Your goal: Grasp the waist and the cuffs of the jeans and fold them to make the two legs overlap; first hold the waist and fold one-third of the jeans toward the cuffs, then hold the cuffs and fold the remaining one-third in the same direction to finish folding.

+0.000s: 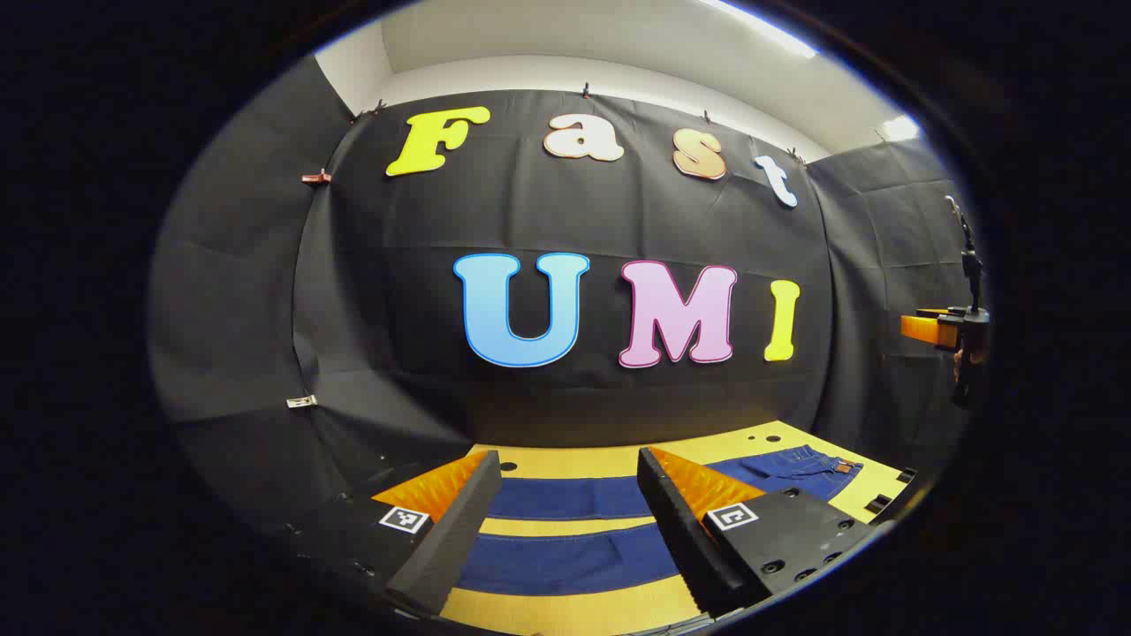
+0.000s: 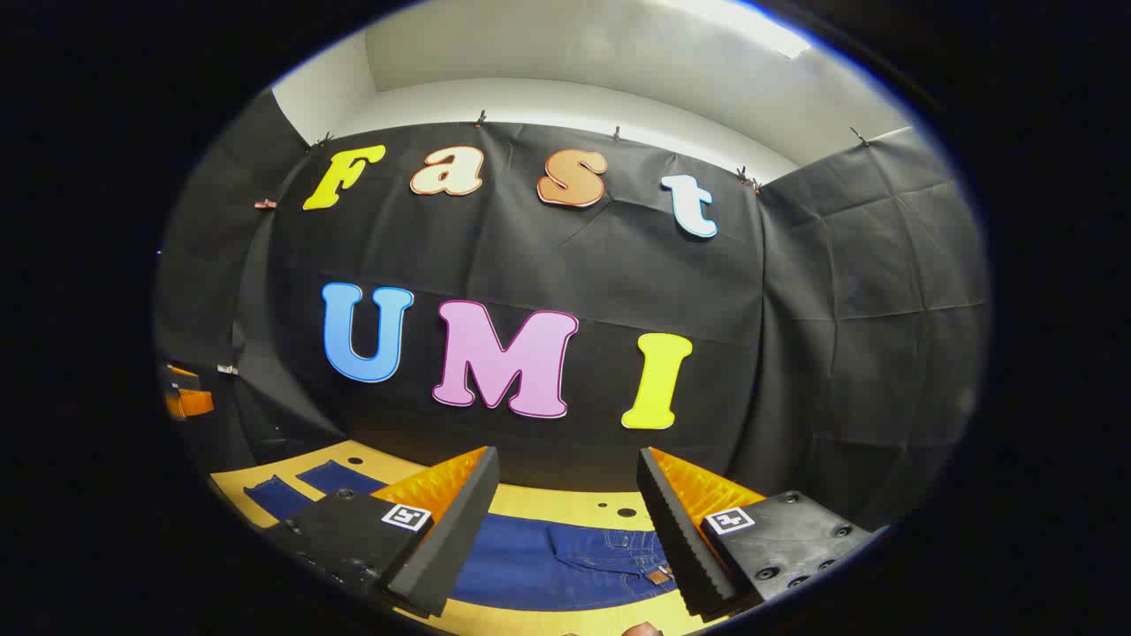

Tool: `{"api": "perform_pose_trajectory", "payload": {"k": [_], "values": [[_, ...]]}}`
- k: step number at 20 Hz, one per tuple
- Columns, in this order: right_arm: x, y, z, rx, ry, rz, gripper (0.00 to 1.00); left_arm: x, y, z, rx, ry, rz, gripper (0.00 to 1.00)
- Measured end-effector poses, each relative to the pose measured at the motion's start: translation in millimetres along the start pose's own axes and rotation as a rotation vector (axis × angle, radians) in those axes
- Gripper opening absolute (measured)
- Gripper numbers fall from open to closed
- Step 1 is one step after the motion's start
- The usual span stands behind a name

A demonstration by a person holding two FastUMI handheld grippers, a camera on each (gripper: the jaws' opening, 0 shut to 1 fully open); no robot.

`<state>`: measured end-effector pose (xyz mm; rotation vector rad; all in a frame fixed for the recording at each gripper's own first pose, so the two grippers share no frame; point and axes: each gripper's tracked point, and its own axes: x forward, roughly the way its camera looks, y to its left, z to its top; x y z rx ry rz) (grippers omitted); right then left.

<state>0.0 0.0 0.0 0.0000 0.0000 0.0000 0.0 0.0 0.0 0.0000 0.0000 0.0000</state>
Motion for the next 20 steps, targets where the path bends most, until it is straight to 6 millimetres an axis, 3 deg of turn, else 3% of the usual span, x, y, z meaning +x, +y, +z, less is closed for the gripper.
{"api": "perform_pose_trajectory", "payload": {"k": [11, 16, 20], "values": [[-10.0, -27.9, -5.7, -0.062, 0.022, -0.039, 0.96, 19.8, -25.0, -1.6, -0.036, 0.002, -0.063, 0.98], [-8.5, -28.0, -11.2, -0.072, 0.031, -0.034, 0.96, 19.7, -32.2, 0.2, 0.0, -0.011, -0.09, 0.98], [1.0, -25.8, -27.7, -0.105, 0.077, -0.009, 0.96, 15.9, -24.2, -17.7, 0.088, 0.025, -0.132, 0.98]]}}
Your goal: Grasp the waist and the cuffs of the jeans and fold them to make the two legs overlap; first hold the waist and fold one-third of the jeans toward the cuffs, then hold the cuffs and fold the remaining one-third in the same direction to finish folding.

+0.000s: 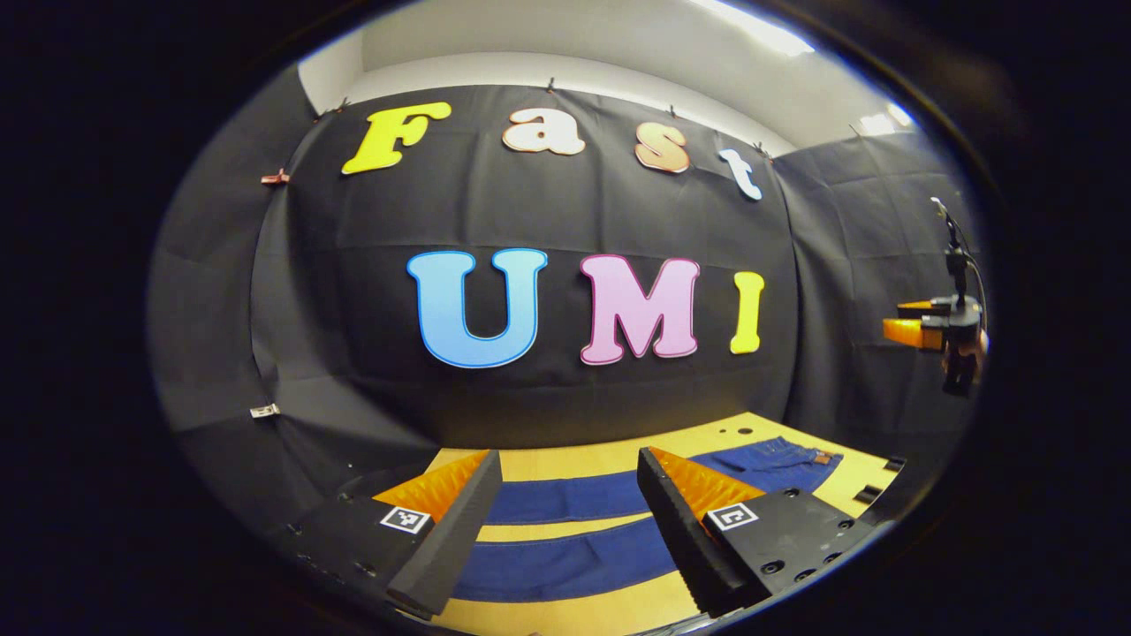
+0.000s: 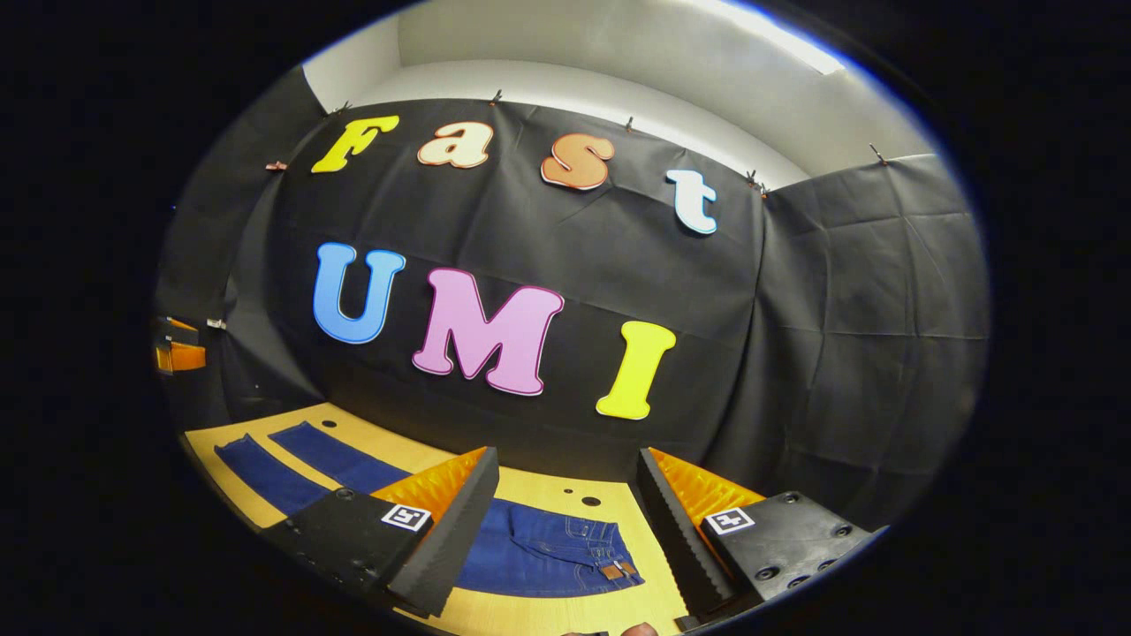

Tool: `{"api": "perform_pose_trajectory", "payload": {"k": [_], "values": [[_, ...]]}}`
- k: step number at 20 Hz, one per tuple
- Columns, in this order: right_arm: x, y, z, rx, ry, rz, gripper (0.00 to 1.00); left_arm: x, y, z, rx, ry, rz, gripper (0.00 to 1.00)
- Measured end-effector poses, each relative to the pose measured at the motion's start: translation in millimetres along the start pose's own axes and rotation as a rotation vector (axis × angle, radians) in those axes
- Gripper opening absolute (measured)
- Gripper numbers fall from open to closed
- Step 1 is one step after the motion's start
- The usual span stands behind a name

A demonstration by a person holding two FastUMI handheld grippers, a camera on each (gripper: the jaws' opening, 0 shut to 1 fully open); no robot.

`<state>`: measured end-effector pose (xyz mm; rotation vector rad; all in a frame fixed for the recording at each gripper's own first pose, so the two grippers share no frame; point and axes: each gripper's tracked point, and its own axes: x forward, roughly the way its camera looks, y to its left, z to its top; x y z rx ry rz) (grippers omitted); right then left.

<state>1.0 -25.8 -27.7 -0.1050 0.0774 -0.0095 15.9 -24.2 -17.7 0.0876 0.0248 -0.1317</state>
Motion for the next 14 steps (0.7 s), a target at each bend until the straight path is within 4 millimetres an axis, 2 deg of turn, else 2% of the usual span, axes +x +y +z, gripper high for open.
{"api": "perform_pose_trajectory", "payload": {"k": [1, 2, 3, 5, 7, 9, 12, 14], "values": [[3.5, 2.6, -8.3, 0.004, 0.031, 0.01, 0.96, 9.9, 17.8, -2.5, 0.039, 0.019, 0.001, 0.97], [6.0, 7.2, -16.3, 0.005, 0.056, 0.031, 0.96, 9.3, 25.1, -10.1, 0.069, 0.038, -0.009, 0.97], [10.5, 13.3, -27.5, -0.002, 0.082, 0.063, 0.95, 9.4, 28.7, -22.0, 0.107, 0.068, -0.041, 0.97], [21.5, 25.9, -64.1, -0.054, 0.177, 0.146, 0.96, 4.7, 32.0, -54.9, 0.206, 0.158, -0.135, 0.97], [29.3, 36.7, -107.3, -0.136, 0.299, 0.243, 0.96, 4.3, 29.2, -98.0, 0.324, 0.272, -0.277, 0.97], [38.2, 52.4, -139.8, -0.177, 0.369, 0.343, 0.97, 15.7, 24.0, -139.5, 0.408, 0.393, -0.407, 0.96], [49.6, 64.0, -202.6, -0.207, 0.519, 0.481, 0.97, 30.0, 31.4, -209.1, 0.528, 0.588, -0.536, 0.96], [56.7, 67.3, -236.6, -0.277, 0.602, 0.588, 0.97, 44.3, 41.6, -251.9, 0.6, 0.706, -0.598, 0.97]]}}
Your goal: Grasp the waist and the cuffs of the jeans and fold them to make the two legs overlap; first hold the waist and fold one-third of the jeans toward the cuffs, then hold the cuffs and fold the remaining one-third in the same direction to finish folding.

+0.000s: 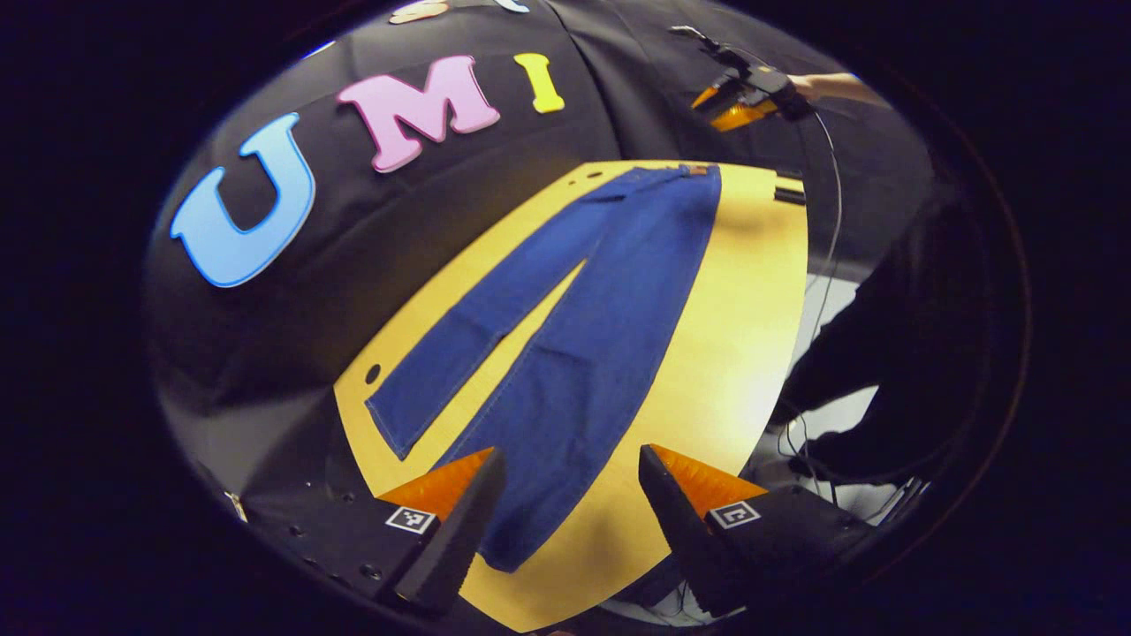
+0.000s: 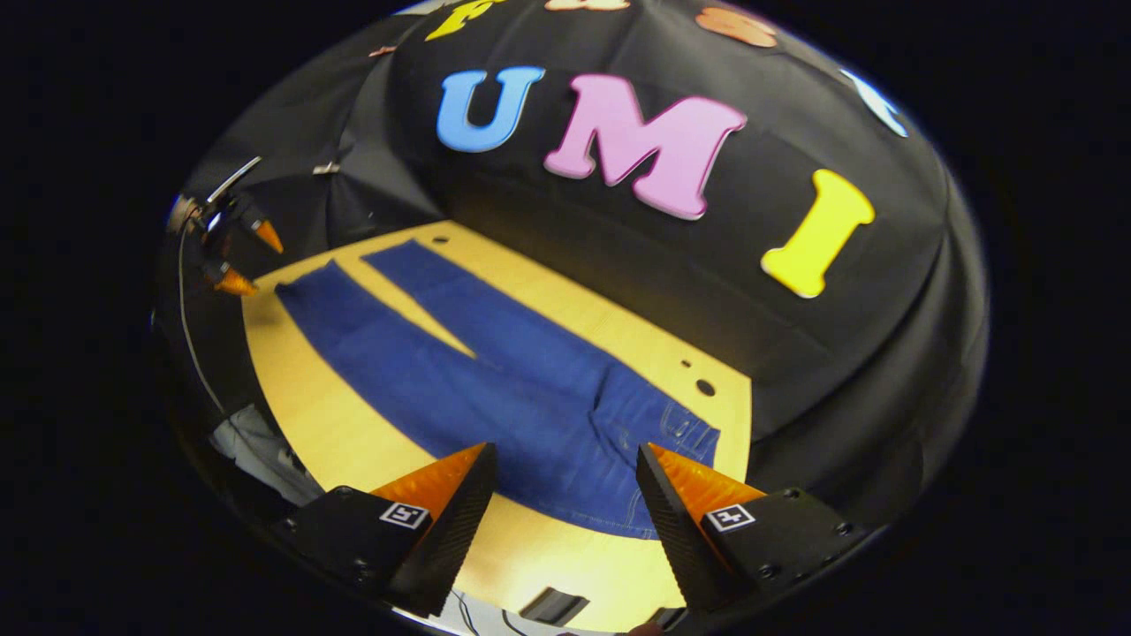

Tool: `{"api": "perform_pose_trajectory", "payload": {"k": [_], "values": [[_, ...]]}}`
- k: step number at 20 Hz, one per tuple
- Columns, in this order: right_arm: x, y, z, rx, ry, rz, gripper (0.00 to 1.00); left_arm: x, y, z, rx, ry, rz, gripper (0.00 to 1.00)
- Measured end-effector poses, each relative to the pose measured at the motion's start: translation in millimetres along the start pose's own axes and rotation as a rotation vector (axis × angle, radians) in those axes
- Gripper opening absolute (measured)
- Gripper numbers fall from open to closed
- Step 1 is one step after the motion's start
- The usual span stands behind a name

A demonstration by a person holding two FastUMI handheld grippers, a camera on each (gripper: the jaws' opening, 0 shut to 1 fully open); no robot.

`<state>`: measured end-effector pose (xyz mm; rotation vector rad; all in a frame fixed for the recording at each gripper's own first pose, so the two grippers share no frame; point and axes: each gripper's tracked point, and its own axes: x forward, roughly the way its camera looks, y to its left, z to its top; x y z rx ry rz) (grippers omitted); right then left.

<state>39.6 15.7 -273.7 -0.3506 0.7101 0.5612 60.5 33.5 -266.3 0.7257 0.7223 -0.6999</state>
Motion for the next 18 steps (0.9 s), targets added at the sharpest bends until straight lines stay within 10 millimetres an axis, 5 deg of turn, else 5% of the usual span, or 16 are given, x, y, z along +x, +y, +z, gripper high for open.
{"api": "perform_pose_trajectory", "payload": {"k": [3, 7, 10, 13, 18], "values": [[34.9, 7.3, -41.9, -0.112, 0.152, 0.178, 0.97, 40.3, 4.0, -42.9, 0.069, 0.162, -0.133, 0.97], [77.0, -6.8, -104.4, -0.206, 0.391, 0.301, 0.97, 67.2, 18.3, -83.2, 0.139, 0.316, -0.25, 0.97], [95.0, -14.5, -135.5, -0.239, 0.514, 0.38, 0.97, 71.9, 29.2, -97.3, 0.156, 0.396, -0.275, 0.97], [103.9, -27.5, -156.6, -0.271, 0.587, 0.428, 0.97, 71.7, 20.1, -113.9, 0.177, 0.462, -0.36, 0.95], [119.3, -45.1, -181.7, -0.273, 0.68, 0.428, 0.96, 76.5, 23.9, -112.3, 0.134, 0.5, -0.395, 0.98]]}}
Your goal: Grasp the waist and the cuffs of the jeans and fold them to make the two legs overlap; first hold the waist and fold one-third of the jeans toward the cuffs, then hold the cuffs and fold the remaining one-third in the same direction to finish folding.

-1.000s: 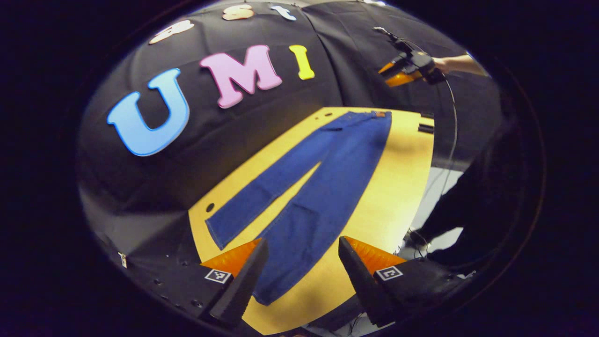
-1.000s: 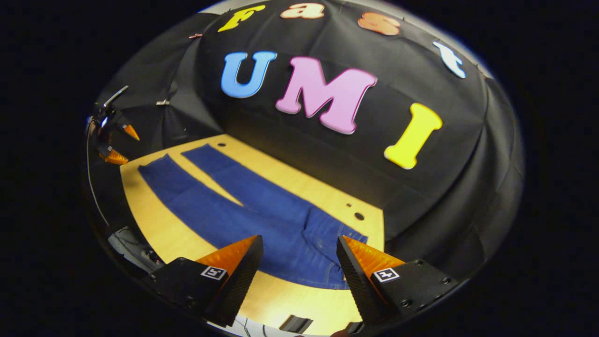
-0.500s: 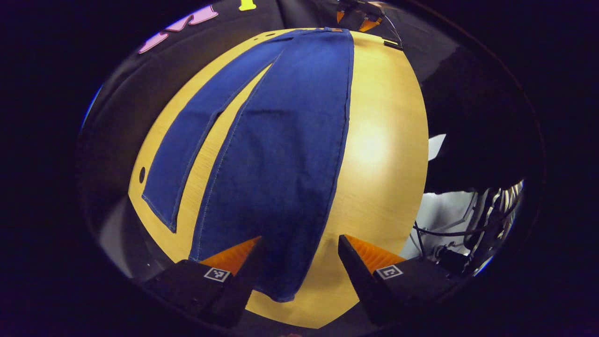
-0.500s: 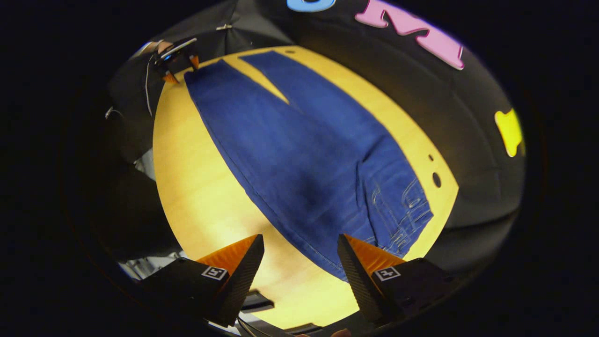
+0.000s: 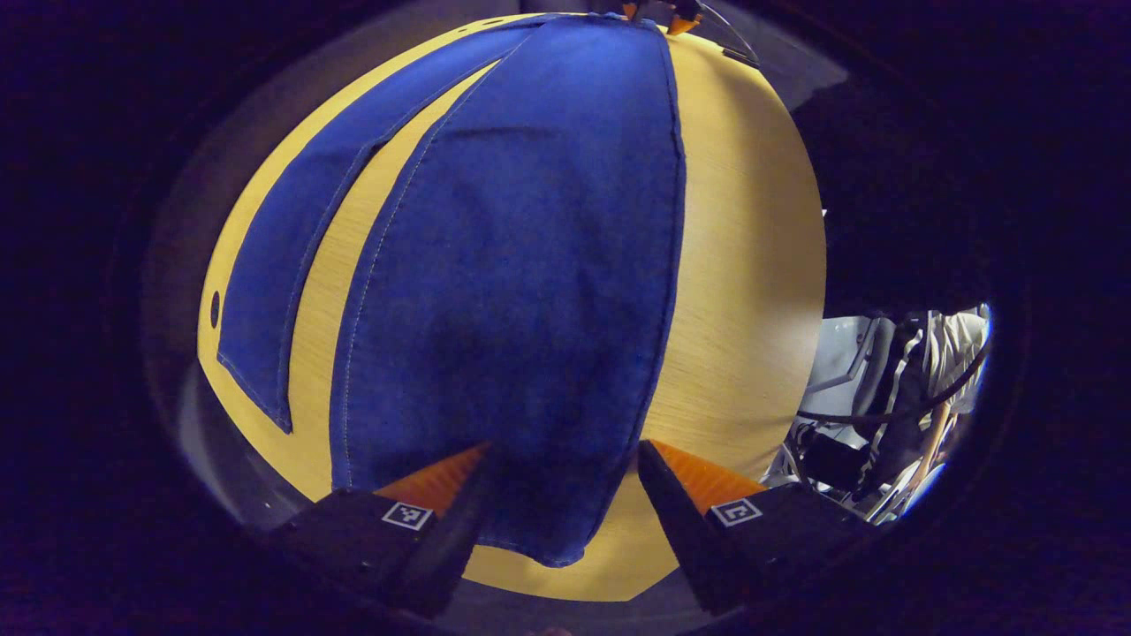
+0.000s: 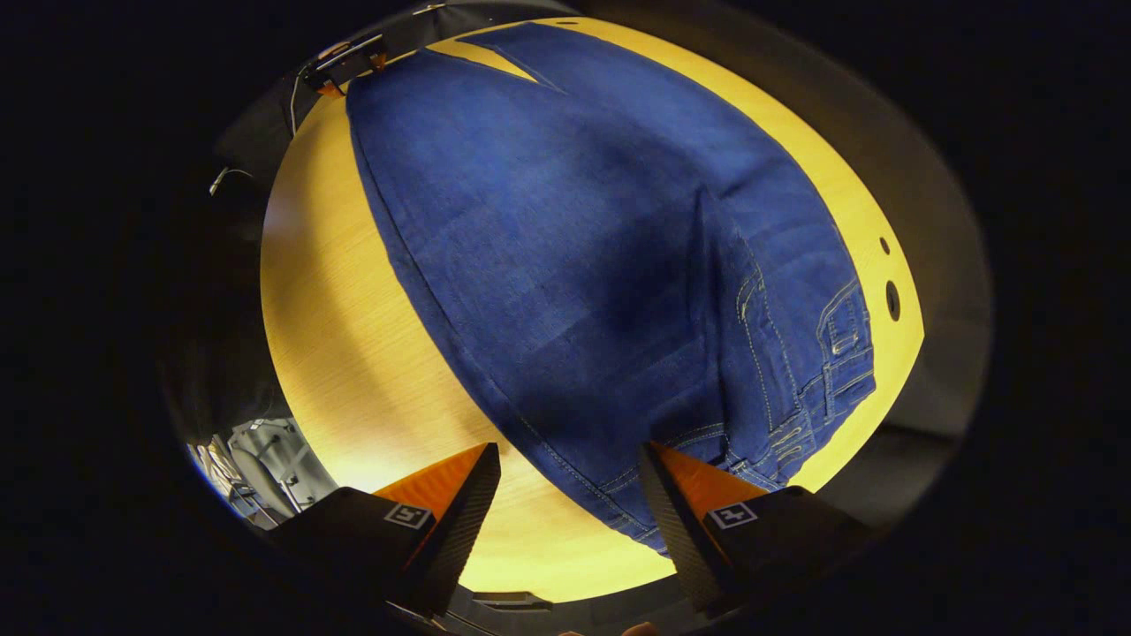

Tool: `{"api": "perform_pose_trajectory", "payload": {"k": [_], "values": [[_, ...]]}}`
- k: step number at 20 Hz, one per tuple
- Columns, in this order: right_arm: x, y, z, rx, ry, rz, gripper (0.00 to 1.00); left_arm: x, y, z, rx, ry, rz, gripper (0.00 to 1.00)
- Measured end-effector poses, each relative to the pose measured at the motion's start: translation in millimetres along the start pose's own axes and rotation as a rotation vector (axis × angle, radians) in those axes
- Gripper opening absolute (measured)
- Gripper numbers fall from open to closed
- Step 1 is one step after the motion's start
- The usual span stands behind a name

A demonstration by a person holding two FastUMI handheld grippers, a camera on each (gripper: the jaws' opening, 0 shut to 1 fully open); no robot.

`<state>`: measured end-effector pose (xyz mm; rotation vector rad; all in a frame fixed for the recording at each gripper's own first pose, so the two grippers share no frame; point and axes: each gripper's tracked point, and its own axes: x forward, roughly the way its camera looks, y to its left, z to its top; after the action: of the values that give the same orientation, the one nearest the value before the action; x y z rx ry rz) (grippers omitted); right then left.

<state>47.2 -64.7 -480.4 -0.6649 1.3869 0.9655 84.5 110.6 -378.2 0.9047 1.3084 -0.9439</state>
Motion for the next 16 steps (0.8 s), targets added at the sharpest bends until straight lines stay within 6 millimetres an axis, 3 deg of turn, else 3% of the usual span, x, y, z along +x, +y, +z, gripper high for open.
{"api": "perform_pose_trajectory", "payload": {"k": [5, 7, 9, 10, 12, 14, 16], "values": [[8.9, -9.3, -0.9, 0.052, 0.038, -0.006, 0.96, 2.3, 1.4, -0.7, 0.033, 0.046, 0.001, 0.97], [10.2, -8.2, -0.2, 0.058, 0.044, -0.017, 0.84, 2.4, 0.7, -1.1, 0.017, 0.031, 0.005, 0.96], [9.4, -6.6, -1.3, 0.04, 0.048, -0.026, 0.82, 0.5, 8.9, -0.1, 0.001, 0.034, 0.016, 0.94], [8.2, -6.8, -0.1, 0.039, 0.043, -0.027, 0.8, 1.8, 13.3, 1.7, -0.031, 0.028, 0.023, 0.77], [8.0, -26.1, 4.2, 0.06, 0.018, -0.081, 0.54, 2.3, 26.0, 1.9, -0.089, -0.001, 0.043, 0.42], [11.1, -31.9, 1.9, 0.11, 0.006, -0.086, 0.12, 2.6, 30.6, 3.7, -0.185, -0.036, 0.019, 0.07], [9.7, -30.7, 1.8, 0.172, 0.008, -0.083, 0.11, 1.6, 29.2, 4.4, -0.294, -0.039, -0.033, 0.06]]}}
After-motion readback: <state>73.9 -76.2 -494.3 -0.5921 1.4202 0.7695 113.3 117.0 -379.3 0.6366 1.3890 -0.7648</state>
